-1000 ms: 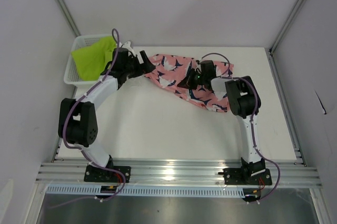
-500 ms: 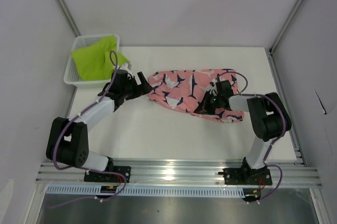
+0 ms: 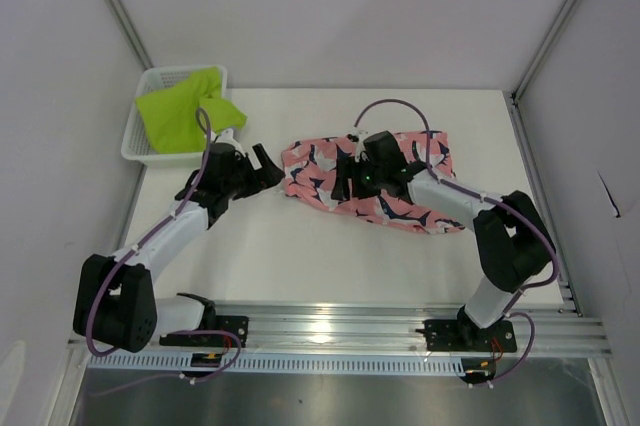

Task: Fold and stack the shorts
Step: Fold the shorts

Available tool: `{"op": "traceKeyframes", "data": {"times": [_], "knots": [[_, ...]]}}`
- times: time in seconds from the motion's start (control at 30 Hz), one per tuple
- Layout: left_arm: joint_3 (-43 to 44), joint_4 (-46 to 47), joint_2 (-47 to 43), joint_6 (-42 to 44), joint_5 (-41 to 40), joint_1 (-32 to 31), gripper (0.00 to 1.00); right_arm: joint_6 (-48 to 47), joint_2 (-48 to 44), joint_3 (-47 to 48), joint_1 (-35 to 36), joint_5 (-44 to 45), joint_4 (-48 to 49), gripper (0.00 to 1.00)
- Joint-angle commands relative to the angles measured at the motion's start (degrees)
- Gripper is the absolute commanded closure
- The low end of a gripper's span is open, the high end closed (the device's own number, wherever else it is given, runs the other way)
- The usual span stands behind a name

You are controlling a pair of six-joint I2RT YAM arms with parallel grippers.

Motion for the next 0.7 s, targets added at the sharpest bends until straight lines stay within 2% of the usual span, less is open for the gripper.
{"op": "traceKeyframes", "data": {"times": [0.0, 0.07, 0.17, 0.3, 0.47, 0.53, 0.67], "knots": [[0.9, -1.5, -2.0, -0.8, -0.9, 0.5, 0.02, -5.9, 3.6, 5.7, 3.9, 7.7, -0.1, 0.29], [0.2, -1.4, -2.7, -1.2, -0.8, 1.4, 0.02, -4.4, 6.8, 8.6, 4.2, 7.1, 1.8, 0.3], [-1.1, -0.7, -4.2, -1.6, -1.2, 2.2, 0.02, -1.7, 11.8, 12.1, 3.9, 2.7, 4.2, 0.36], [-2.3, -0.1, -5.7, -2.0, -2.1, 2.4, 0.02, 5.4, 18.7, 16.9, 2.6, -10.5, 11.3, 0.46], [-3.3, 0.2, -6.5, -2.0, -2.2, 2.6, 0.02, 16.9, 27.8, 18.4, 0.2, -23.3, 26.9, 0.56], [-3.5, 0.2, -6.5, -2.0, -2.1, 2.7, 0.02, 20.8, 30.6, 19.8, -0.4, -24.4, 27.9, 0.58], [-3.8, 0.3, -6.1, -2.0, -1.9, 2.7, 0.02, 21.0, 35.5, 21.9, -1.2, -22.2, 20.0, 0.61]]}}
